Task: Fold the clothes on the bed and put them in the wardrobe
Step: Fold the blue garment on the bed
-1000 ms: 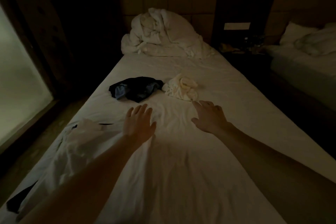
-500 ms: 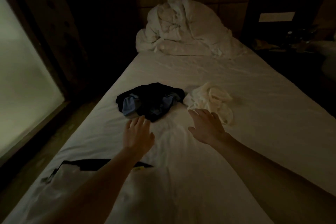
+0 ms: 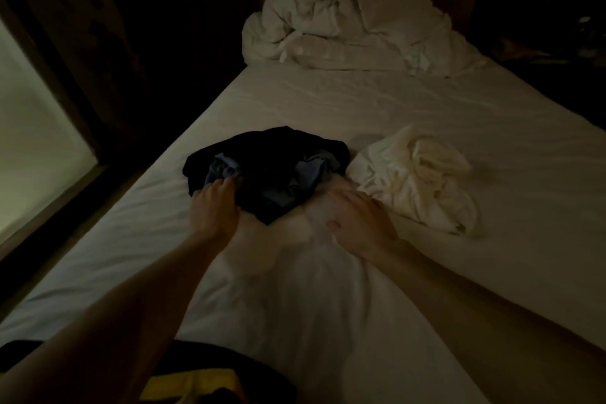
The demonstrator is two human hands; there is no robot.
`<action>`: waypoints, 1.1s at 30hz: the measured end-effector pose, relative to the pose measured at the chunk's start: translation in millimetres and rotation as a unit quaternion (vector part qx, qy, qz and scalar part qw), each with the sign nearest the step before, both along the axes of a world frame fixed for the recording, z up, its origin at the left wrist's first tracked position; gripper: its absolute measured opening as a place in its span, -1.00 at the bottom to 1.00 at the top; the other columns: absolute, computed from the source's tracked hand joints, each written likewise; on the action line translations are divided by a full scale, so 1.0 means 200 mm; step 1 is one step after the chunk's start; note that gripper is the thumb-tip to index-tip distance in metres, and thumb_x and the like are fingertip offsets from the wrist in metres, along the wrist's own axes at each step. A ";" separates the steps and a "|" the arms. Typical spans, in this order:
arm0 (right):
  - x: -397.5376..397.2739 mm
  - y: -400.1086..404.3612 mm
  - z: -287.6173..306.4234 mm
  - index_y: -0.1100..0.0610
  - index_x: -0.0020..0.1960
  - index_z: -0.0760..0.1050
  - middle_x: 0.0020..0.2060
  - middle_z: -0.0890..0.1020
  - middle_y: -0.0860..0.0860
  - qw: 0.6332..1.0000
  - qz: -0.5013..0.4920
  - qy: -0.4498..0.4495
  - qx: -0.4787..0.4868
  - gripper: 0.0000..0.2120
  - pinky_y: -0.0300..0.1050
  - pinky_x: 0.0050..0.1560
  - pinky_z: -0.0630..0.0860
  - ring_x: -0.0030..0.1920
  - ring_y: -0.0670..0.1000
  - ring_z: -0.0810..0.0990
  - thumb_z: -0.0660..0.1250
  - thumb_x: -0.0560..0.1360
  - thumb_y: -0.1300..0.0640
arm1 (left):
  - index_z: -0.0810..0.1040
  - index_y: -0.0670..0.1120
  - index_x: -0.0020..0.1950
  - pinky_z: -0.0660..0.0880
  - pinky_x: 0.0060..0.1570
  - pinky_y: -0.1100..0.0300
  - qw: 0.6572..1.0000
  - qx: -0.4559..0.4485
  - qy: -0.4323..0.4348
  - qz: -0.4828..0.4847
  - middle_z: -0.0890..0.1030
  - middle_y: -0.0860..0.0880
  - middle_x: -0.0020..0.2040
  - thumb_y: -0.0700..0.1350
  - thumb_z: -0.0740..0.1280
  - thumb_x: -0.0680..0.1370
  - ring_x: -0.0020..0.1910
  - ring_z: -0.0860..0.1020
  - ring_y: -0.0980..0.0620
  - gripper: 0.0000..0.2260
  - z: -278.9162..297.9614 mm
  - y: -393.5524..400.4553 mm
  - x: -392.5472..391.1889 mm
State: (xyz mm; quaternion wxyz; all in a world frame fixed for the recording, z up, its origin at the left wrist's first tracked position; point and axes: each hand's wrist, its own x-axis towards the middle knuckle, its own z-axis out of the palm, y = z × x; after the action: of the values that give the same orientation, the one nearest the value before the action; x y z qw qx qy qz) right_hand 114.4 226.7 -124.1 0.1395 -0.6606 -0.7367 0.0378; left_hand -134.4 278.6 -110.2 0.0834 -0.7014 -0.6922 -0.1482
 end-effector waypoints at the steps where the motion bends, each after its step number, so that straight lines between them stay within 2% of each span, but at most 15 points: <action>1: 0.01 -0.02 -0.01 -0.02 0.53 0.15 0.45 0.34 -0.05 1.000 -0.002 -0.001 0.002 -0.43 0.04 0.39 0.26 0.45 0.01 0.27 0.19 0.56 -0.04 | 0.47 -0.17 0.27 0.46 -0.02 0.00 1.000 0.005 -0.020 -0.003 0.57 -0.19 0.13 -0.26 0.28 0.55 0.10 0.55 -0.21 -0.71 0.01 -0.01 0.01; 4: 0.01 -0.12 0.05 -0.02 0.50 0.20 0.36 0.43 -0.05 1.000 -0.009 -0.010 0.013 -0.47 0.03 0.32 0.33 0.39 0.02 0.34 0.20 0.56 -0.02 | 0.53 -0.20 0.16 0.42 -0.20 0.07 0.993 -0.015 -0.098 -0.059 0.59 -0.21 0.06 -0.29 0.25 0.54 0.04 0.57 -0.23 -0.79 0.05 -0.11 0.07; 6: 0.00 -0.23 0.14 -0.04 0.51 0.15 0.33 0.45 -0.03 1.000 -0.012 -0.001 0.008 -0.42 0.05 0.30 0.36 0.37 0.04 0.37 0.25 0.53 0.04 | 0.55 -0.17 0.07 0.46 -0.17 0.05 0.982 -0.043 -0.139 -0.122 0.59 -0.18 0.02 -0.28 0.24 0.55 0.01 0.57 -0.22 -0.84 0.09 -0.26 0.15; 11: 0.03 -0.60 0.32 -0.13 0.57 -0.07 0.48 0.28 -0.01 0.998 0.042 0.011 -0.040 -0.20 0.08 0.33 0.35 0.47 0.09 0.24 0.29 0.49 0.19 | 0.62 -0.12 0.14 0.42 0.00 0.15 0.936 -0.090 -0.210 -0.269 0.63 -0.09 0.11 -0.11 0.19 0.57 0.10 0.57 -0.13 -0.74 0.28 -0.82 0.41; 12: 0.05 -0.70 0.35 -0.13 0.57 -0.03 0.48 0.27 -0.01 0.997 0.056 0.015 -0.054 -0.22 0.07 0.33 0.36 0.46 0.09 0.25 0.29 0.50 0.18 | 0.62 -0.12 0.13 0.42 0.02 0.17 0.924 -0.099 -0.216 -0.299 0.63 -0.09 0.11 -0.11 0.20 0.57 0.10 0.57 -0.11 -0.74 0.31 -0.94 0.46; 14: 0.11 -0.91 0.41 -0.16 0.48 0.24 0.42 0.35 -0.03 0.993 0.084 0.039 -0.072 -0.40 0.06 0.25 0.43 0.40 0.09 0.33 0.32 0.50 0.14 | 0.60 -0.11 0.19 0.41 0.07 0.25 0.911 -0.116 -0.203 -0.340 0.62 -0.06 0.15 -0.17 0.21 0.61 0.13 0.56 -0.06 -0.77 0.38 -1.17 0.56; 16: 0.18 -1.13 0.48 -0.11 0.16 0.50 0.23 0.48 -0.05 0.992 0.091 0.042 -0.079 -0.75 0.04 0.10 0.50 0.26 0.07 0.45 0.34 0.49 0.05 | 0.57 -0.07 0.26 0.45 0.16 0.18 0.903 -0.126 -0.195 -0.361 0.60 -0.04 0.20 -0.17 0.20 0.63 0.17 0.55 -0.04 -0.75 0.41 -1.38 0.61; 17: 0.21 -1.25 0.52 -0.06 0.05 0.53 0.14 0.52 -0.05 0.991 0.092 0.029 -0.089 -0.85 0.04 0.04 0.52 0.17 0.06 0.49 0.35 0.49 -0.01 | 0.56 -0.05 0.27 0.47 0.18 0.13 0.898 -0.133 -0.193 -0.372 0.60 -0.03 0.21 -0.16 0.20 0.64 0.17 0.55 -0.03 -0.75 0.43 -1.48 0.63; 20: 0.30 -1.59 0.56 0.00 -0.07 0.53 -0.04 0.58 -0.03 0.988 0.092 0.017 -0.122 -0.81 0.05 -0.05 0.55 -0.03 0.02 0.56 0.39 0.43 -0.09 | 0.53 0.03 0.30 0.46 0.16 0.19 0.879 -0.142 -0.188 -0.415 0.58 0.03 0.22 -0.11 0.20 0.64 0.16 0.54 0.05 -0.74 0.49 -1.81 0.67; 22: 0.33 -1.81 0.59 0.05 -0.07 0.56 -0.09 0.62 -0.01 0.985 0.095 0.007 -0.141 -0.83 0.00 -0.11 0.55 -0.11 0.01 0.58 0.37 0.42 -0.02 | 0.48 0.07 0.33 0.45 0.13 0.26 0.867 -0.159 -0.184 -0.434 0.57 0.05 0.21 -0.04 0.26 0.62 0.14 0.54 0.10 -0.72 0.52 -2.03 0.70; 24: 0.37 -2.02 0.60 0.14 -0.16 0.52 -0.17 0.61 0.08 0.982 0.079 -0.001 -0.170 -0.88 -0.12 -0.28 0.43 -0.20 0.02 0.53 0.32 0.48 0.09 | 0.44 0.09 0.35 0.47 0.05 0.31 0.851 -0.190 -0.185 -0.453 0.59 0.07 0.13 0.08 0.30 0.58 0.04 0.56 0.15 -0.66 0.52 -2.21 0.71; 27: 0.43 -2.27 0.60 0.06 -0.36 0.36 -0.37 0.50 0.03 0.972 0.027 0.037 -0.231 -0.72 -0.16 -0.38 0.30 -0.37 0.00 0.43 0.31 0.50 0.08 | 0.36 0.06 0.42 0.55 0.02 0.20 0.848 -0.214 -0.262 -0.408 0.58 0.09 0.05 0.06 0.24 0.60 -0.10 0.56 0.22 -0.61 0.47 -2.34 0.70; 29: 0.48 -2.39 0.58 0.05 -0.34 0.38 -0.36 0.48 -0.01 0.955 0.011 0.055 -0.290 -0.74 -0.18 -0.37 0.36 -0.35 -0.02 0.46 0.36 0.47 0.04 | 0.23 0.00 0.50 0.53 0.13 0.11 0.890 -0.197 -0.279 -0.303 0.51 0.05 0.20 -0.04 0.24 0.61 0.08 0.55 0.12 -0.54 0.41 -2.32 0.66; 31: 0.53 -2.47 0.54 0.19 -0.17 0.51 -0.23 0.56 0.09 0.936 0.001 0.054 -0.349 -0.74 -0.11 -0.27 0.43 -0.24 0.04 0.52 0.41 0.43 -0.02 | 0.05 -0.05 0.56 0.38 0.35 -0.03 0.938 -0.169 -0.245 -0.179 0.30 -0.09 0.44 -0.08 0.28 0.56 0.38 0.36 -0.11 -0.37 0.33 -2.27 0.61; 33: 0.58 -2.53 0.49 0.31 0.12 0.52 -0.01 0.61 0.26 0.918 0.002 0.066 -0.392 -0.43 0.02 -0.13 0.54 -0.08 0.16 0.61 0.43 0.34 -0.13 | -0.08 -0.09 0.58 0.24 0.43 -0.11 0.949 -0.169 -0.247 -0.101 0.12 -0.21 0.53 -0.02 0.32 0.51 0.50 0.16 -0.24 -0.22 0.26 -2.19 0.58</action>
State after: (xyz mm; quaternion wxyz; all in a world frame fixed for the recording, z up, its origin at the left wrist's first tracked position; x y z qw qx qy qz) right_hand 230.4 -279.9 -27.1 -0.0828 -0.6571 -0.6532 0.3671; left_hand -17.7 -159.8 -57.7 -0.2251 -0.7131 -0.6316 -0.2049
